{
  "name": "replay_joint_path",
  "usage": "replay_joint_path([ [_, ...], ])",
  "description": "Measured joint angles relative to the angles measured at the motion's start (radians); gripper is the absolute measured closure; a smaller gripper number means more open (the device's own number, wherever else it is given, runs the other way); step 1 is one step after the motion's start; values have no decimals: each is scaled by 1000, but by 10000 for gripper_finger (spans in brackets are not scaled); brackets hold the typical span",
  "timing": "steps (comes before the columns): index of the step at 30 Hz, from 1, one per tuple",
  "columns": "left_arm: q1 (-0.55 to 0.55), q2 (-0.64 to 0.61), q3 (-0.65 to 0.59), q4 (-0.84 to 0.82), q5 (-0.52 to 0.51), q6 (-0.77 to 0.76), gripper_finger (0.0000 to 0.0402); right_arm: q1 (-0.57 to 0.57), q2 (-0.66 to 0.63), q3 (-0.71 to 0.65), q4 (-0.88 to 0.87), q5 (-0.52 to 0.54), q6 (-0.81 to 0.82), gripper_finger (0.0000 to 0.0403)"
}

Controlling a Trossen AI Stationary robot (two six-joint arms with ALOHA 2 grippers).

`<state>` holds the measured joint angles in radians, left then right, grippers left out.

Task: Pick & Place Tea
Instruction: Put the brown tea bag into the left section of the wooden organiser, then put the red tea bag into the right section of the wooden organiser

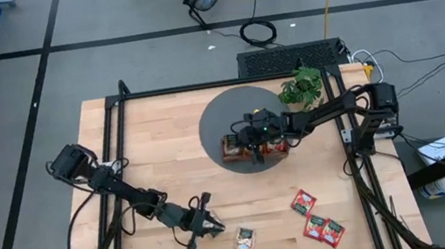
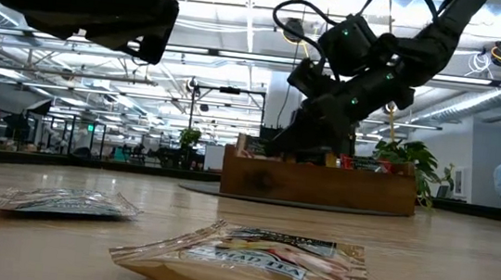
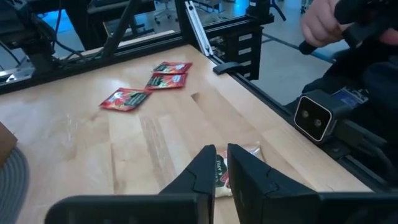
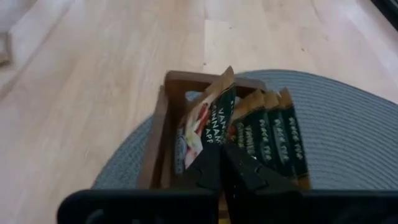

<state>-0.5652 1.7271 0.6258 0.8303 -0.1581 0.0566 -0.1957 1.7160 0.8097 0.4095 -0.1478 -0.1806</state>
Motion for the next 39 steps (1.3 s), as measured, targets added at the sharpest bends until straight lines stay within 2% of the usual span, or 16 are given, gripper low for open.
replay_joint_path([
  [4,0,0,0,-2,0,-28,359,0,-2,0,-14,44,-10,383],
  [18,1,1,0,2,0,-37,371,28,-11,-1,102,43,13,266],
  [21,1,1,0,-1,0,-37,370,42,-55,-1,78,44,-13,251],
  [25,1,1,0,-6,-1,-68,371,63,-198,-1,-51,39,39,244],
  [29,1,1,0,-23,-53,-135,371,133,-356,-37,-245,-90,107,261],
  [32,-5,1,0,-52,-133,-213,371,245,-456,-124,-329,-112,178,296],
  [35,-6,1,0,-78,-215,-346,371,434,-530,-197,-319,-3,247,351],
  [37,-5,1,2,-80,-223,-396,371,579,-549,-210,-317,85,291,387],
  [39,-10,2,30,-99,-218,-390,371,721,-550,-211,-316,216,335,393],
])
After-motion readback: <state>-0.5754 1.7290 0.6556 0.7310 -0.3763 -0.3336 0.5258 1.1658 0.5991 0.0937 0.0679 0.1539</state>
